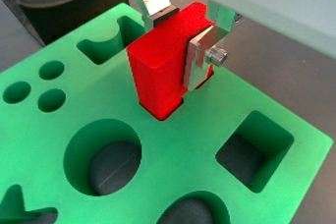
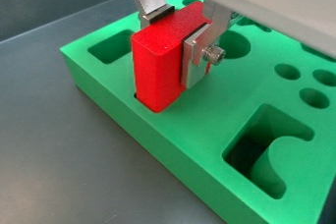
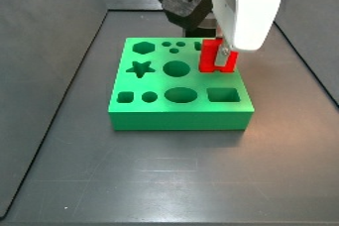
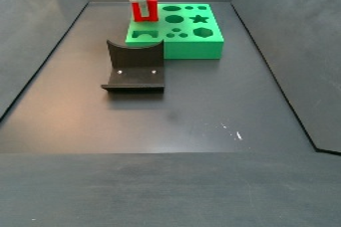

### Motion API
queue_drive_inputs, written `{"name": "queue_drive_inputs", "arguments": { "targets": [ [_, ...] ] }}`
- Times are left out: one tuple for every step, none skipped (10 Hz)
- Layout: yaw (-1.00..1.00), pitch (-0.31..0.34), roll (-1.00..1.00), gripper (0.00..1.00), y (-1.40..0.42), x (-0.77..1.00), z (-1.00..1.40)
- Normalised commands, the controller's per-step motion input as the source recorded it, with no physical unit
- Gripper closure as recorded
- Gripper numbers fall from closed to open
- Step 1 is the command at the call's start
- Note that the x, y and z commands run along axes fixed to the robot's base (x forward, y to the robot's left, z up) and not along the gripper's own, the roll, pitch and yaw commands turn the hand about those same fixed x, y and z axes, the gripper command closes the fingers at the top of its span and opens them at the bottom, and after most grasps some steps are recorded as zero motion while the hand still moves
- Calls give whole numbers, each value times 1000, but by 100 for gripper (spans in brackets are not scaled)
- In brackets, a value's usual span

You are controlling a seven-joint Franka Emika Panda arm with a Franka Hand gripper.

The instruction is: Insert the double-square object.

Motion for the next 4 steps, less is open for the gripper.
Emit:
{"name": "queue_drive_inputs", "arguments": {
  "targets": [
    [0,-20,21,100,0,0,-314],
    [-71,-6,0,100,0,0,-177],
    [0,0,24,100,-3,0,0],
    [0,0,0,100,0,0,0]
  ]
}}
